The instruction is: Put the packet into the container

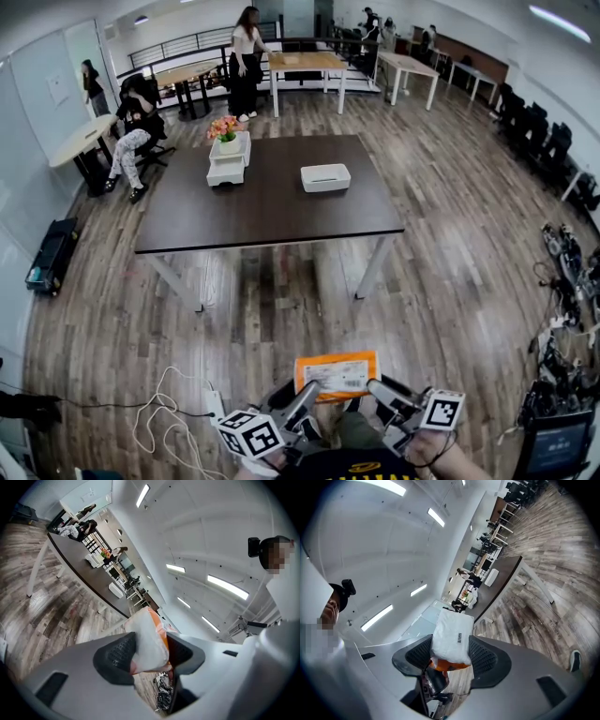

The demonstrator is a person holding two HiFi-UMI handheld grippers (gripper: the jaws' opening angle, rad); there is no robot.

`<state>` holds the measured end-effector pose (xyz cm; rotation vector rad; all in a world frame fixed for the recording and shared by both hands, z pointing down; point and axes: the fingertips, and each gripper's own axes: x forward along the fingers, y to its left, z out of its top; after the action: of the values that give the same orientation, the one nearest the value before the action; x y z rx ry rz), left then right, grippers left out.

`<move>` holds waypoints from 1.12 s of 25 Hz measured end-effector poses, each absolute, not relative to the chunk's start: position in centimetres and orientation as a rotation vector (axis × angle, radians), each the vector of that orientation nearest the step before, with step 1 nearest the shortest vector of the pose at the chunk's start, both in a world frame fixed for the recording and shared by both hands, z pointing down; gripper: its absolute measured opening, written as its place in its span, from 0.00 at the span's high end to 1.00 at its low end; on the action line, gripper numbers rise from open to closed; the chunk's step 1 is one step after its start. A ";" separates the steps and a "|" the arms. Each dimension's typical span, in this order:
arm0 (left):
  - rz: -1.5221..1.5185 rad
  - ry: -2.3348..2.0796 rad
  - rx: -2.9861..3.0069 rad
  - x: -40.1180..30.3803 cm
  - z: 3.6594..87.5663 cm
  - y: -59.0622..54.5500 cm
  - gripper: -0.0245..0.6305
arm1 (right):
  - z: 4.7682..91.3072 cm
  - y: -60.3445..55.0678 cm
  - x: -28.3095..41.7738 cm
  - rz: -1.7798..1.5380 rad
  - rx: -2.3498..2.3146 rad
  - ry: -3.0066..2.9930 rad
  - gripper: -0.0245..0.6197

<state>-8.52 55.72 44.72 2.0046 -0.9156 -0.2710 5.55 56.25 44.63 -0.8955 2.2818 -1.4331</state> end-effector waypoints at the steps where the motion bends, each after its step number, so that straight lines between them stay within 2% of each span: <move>1: -0.266 -0.919 2.001 -8.5 44.8 55.5 0.68 | 44.8 55.9 5.6 -1.435 -0.893 2.283 0.58; 12: -0.244 -1.009 1.982 -7.9 44.6 48.9 0.68 | 45.2 48.2 6.3 -1.464 -0.785 2.277 0.58; 28: -0.264 -1.128 1.970 -0.5 43.9 33.7 0.68 | 45.2 31.7 13.4 -1.508 -0.654 2.290 0.58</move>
<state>-0.52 33.67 43.94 1.9704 -1.1281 -0.2645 13.38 31.73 45.15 -0.6545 2.2897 -1.5080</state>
